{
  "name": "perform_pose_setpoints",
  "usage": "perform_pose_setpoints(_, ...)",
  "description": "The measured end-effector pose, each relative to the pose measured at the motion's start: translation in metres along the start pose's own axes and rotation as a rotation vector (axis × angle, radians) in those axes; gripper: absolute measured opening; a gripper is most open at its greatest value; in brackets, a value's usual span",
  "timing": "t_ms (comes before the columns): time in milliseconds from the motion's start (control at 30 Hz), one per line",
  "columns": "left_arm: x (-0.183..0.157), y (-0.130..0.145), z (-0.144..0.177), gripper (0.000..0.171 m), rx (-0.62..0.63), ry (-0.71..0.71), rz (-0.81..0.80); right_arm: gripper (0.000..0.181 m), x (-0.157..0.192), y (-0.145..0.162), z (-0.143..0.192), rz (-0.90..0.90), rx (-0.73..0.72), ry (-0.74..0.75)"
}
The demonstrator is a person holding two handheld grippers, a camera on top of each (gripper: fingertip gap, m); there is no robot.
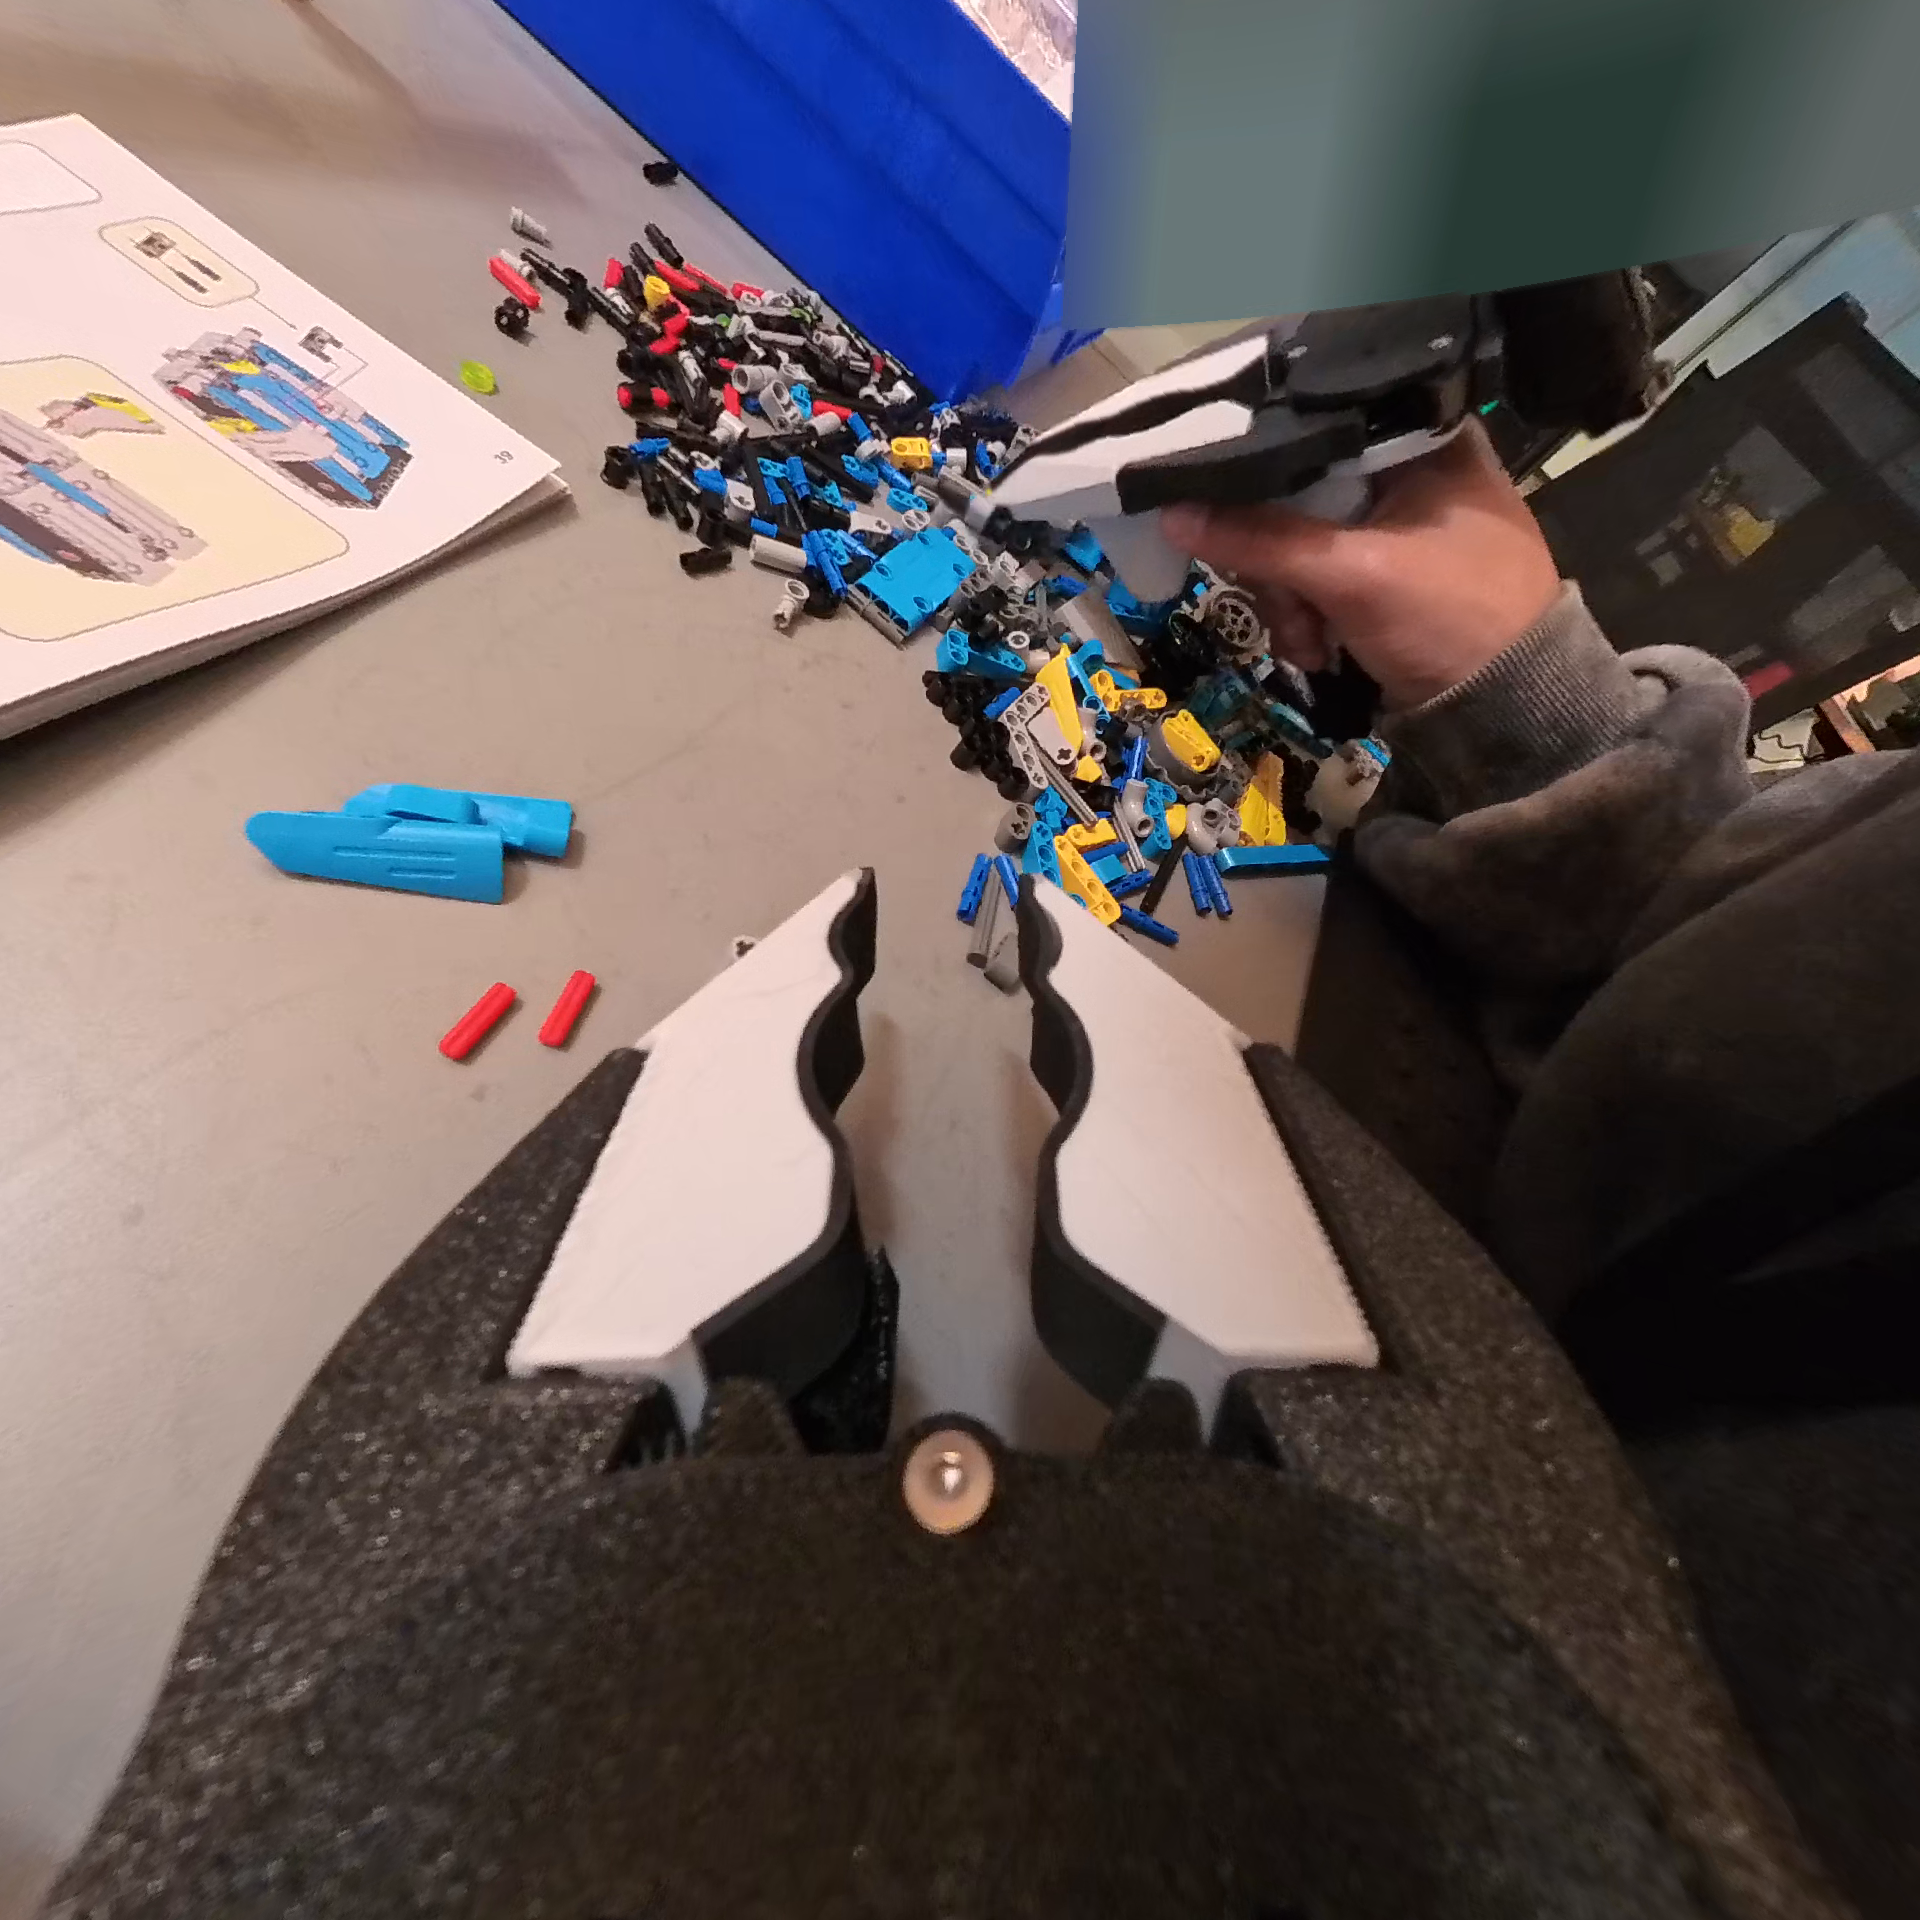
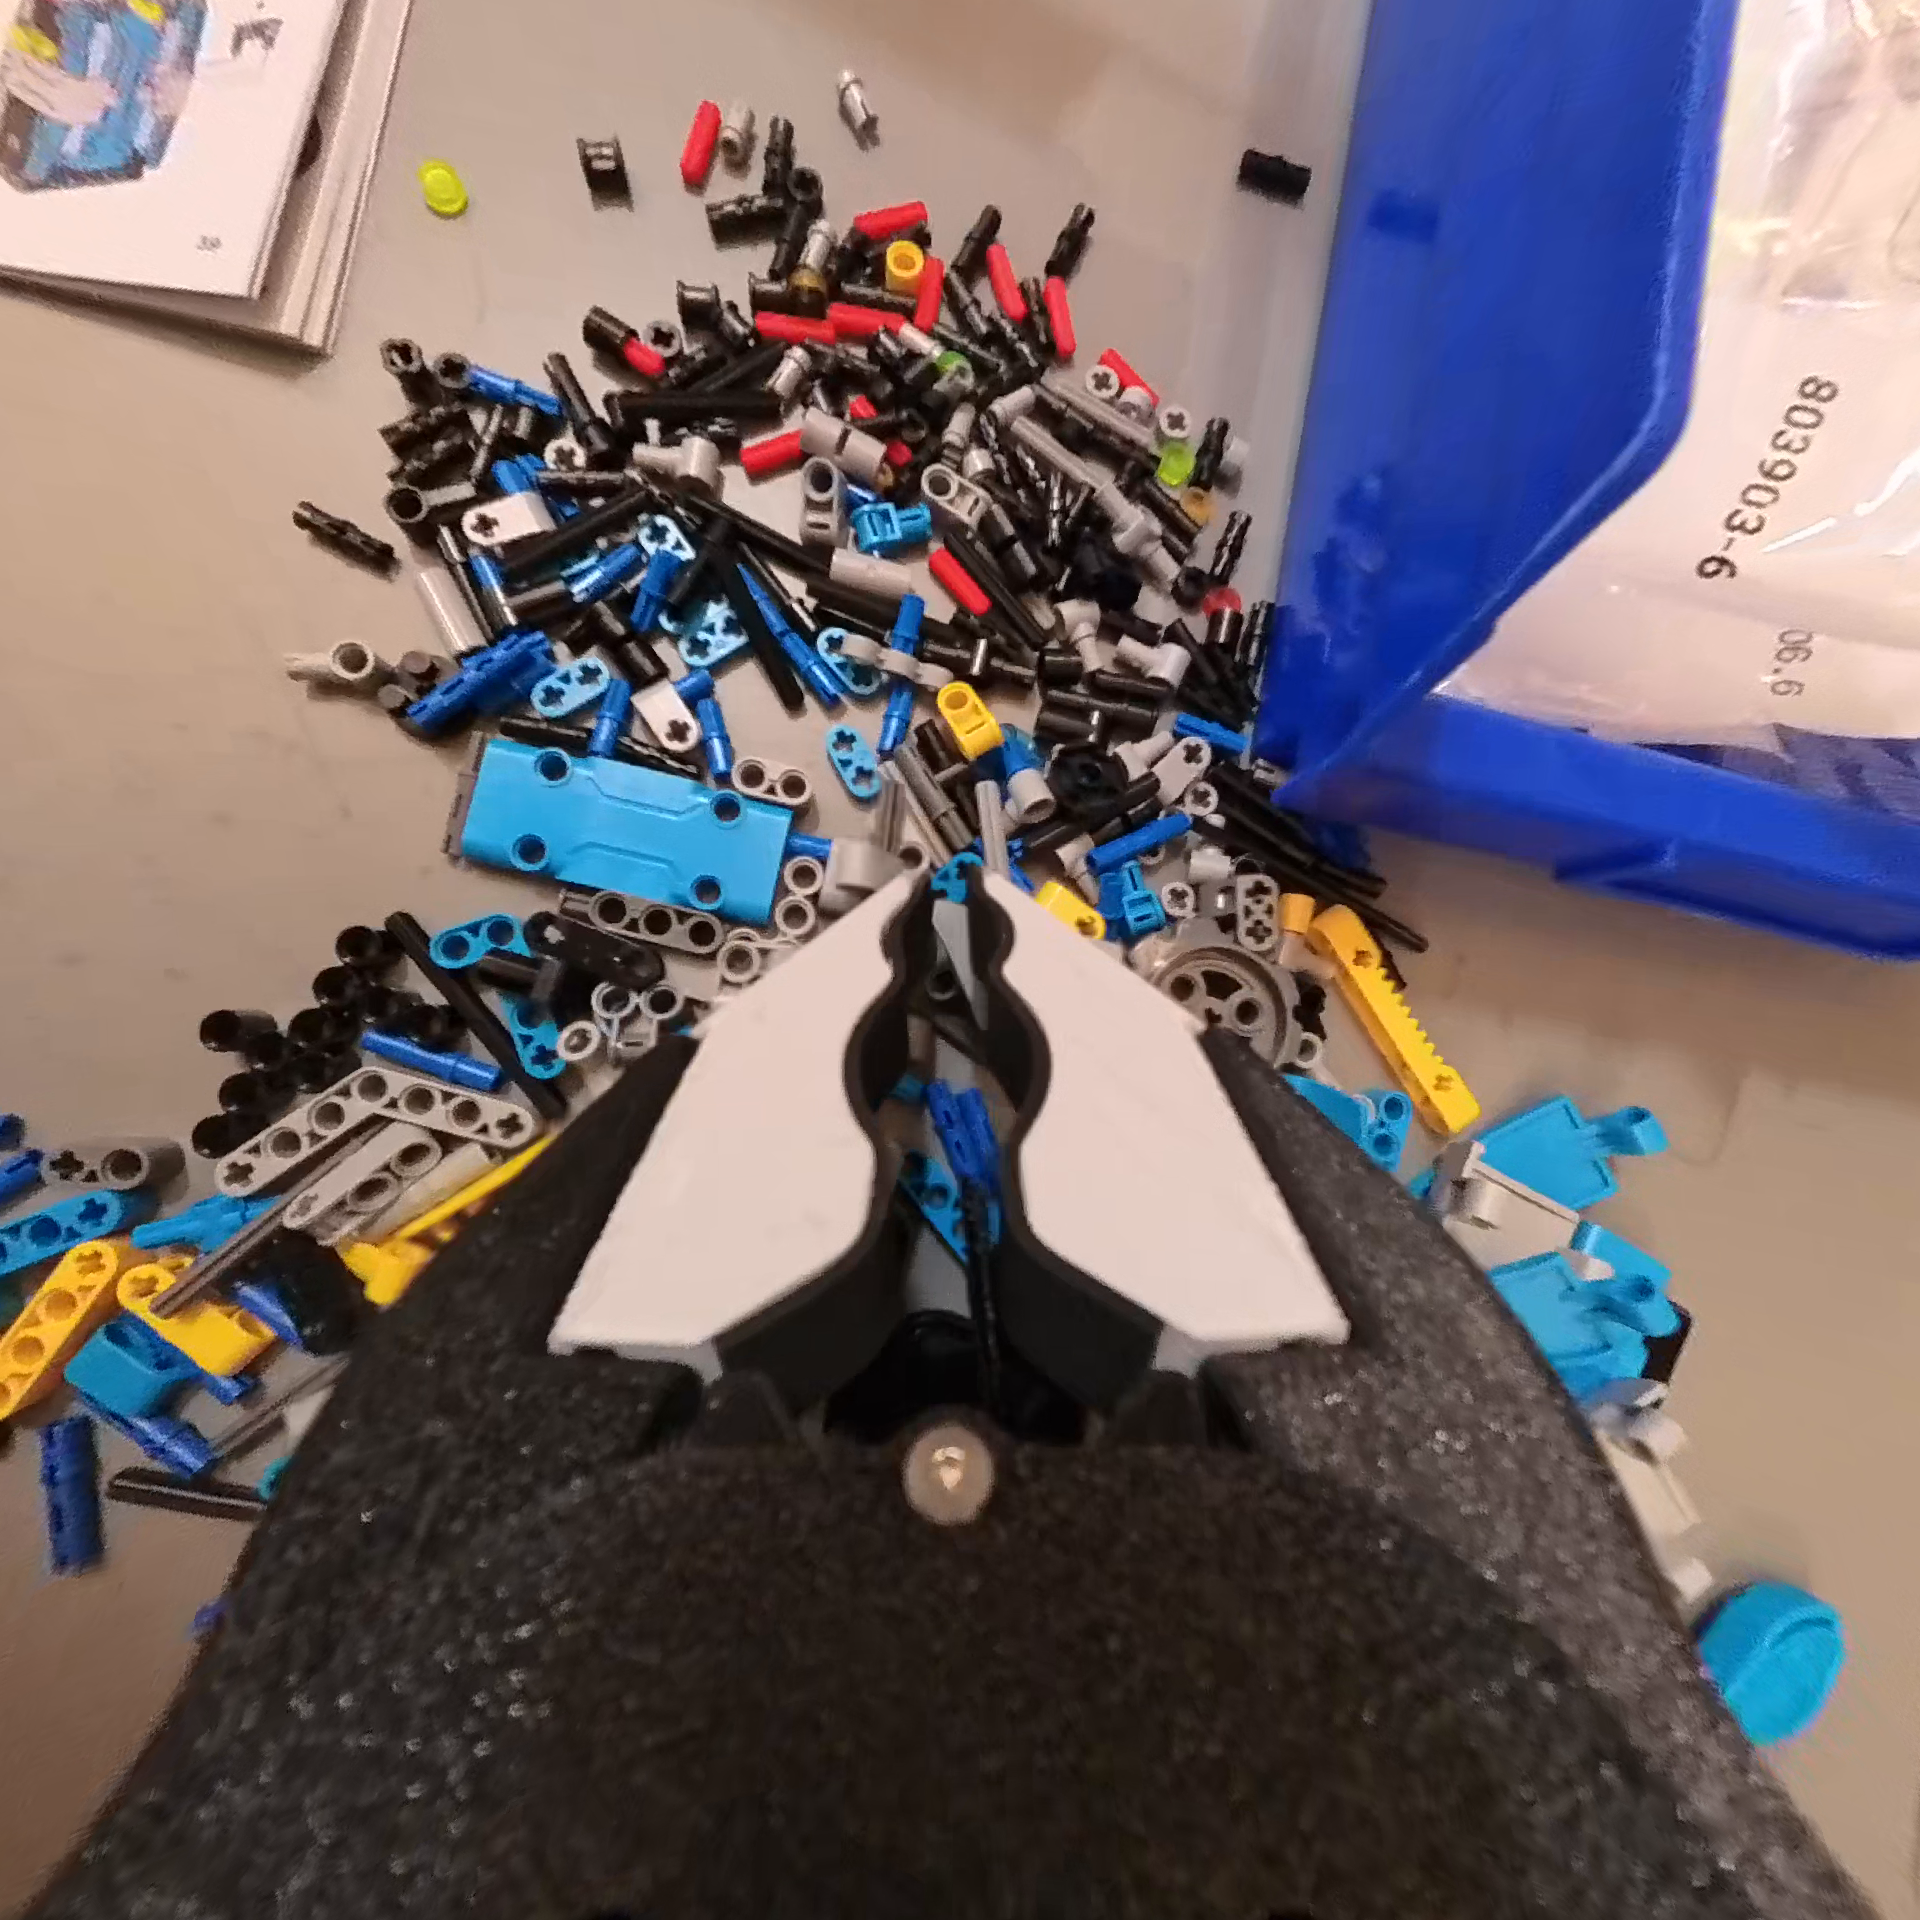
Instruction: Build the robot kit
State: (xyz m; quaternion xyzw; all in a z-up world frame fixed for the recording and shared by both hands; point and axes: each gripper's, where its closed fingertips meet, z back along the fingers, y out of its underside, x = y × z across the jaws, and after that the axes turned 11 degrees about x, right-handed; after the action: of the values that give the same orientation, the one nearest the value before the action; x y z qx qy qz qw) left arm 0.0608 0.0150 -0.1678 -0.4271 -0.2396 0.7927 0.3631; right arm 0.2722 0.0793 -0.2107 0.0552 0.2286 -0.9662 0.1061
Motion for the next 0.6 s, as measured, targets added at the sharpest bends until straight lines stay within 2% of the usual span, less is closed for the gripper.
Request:
perform_pose_setpoints(167,0.001,0.0,0.0,0.026,-0.001,0.001,0.005,0.007,-0.006,-0.003,0.008,-0.012,-0.03,0.019)
perform_pose_setpoints(600,0.001,0.001,-0.001,0.026,0.002,0.006,0.011,0.013,-0.005,0.002,-0.006,-0.057,-0.01,-0.014)
